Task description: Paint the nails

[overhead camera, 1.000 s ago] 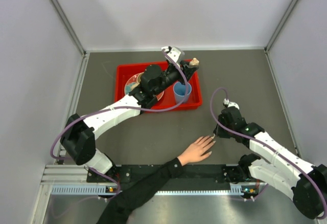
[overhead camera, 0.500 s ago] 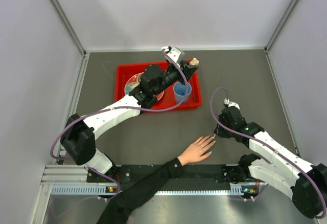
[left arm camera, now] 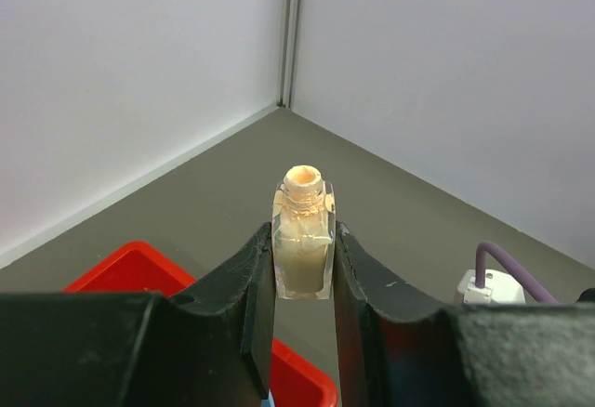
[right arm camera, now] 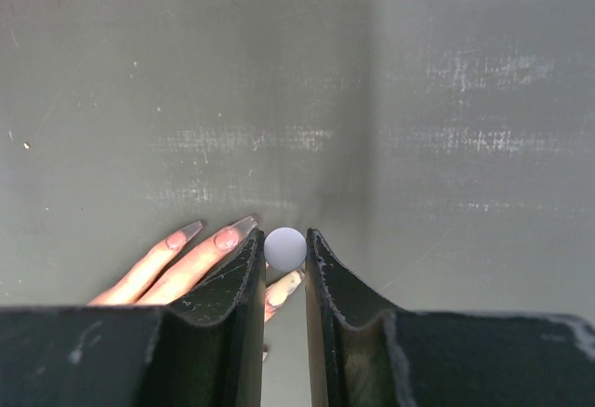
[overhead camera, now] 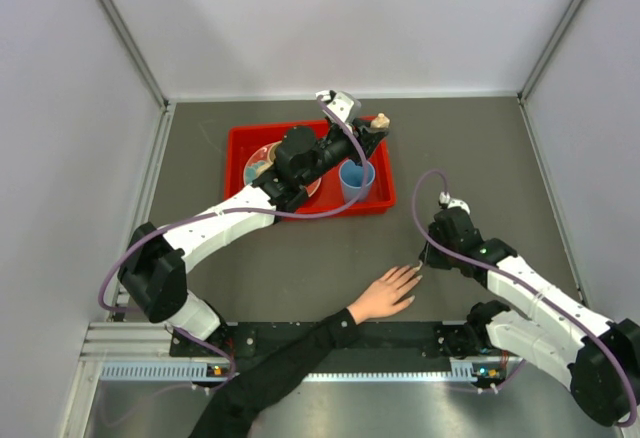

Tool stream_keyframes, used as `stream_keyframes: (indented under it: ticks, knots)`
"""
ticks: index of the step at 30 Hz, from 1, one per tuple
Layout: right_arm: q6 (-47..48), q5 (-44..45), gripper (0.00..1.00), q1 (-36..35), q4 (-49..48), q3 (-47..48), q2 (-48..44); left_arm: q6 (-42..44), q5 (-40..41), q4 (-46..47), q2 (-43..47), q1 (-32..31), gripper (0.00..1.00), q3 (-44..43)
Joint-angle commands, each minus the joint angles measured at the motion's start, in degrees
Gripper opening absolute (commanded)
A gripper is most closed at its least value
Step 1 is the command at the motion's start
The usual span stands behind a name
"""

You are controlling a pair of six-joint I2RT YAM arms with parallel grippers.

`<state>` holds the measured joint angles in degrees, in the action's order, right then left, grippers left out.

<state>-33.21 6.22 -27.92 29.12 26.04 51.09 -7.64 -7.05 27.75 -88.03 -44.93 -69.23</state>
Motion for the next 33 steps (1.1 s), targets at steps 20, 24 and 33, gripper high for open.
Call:
stream_keyframes:
  ticks: [20, 24, 33]
  knots:
    - [0.5, 0.4, 0.0, 1.4, -2.6, 0.9, 0.7, -1.2, -0.9, 2.4, 1.9, 0.5, 0.0, -1.5]
    - [0.6, 0.5, 0.0, 1.5, -2.7, 0.9, 0.8, -1.2, -0.9, 2.6, 1.8, 0.5, 0.0, -1.6]
    - [0.8, 0.4, 0.0, 1.6, -2.8, 0.9, 1.1, -1.4, -0.9, 2.6, 1.7, 0.5, 0.0, -1.6]
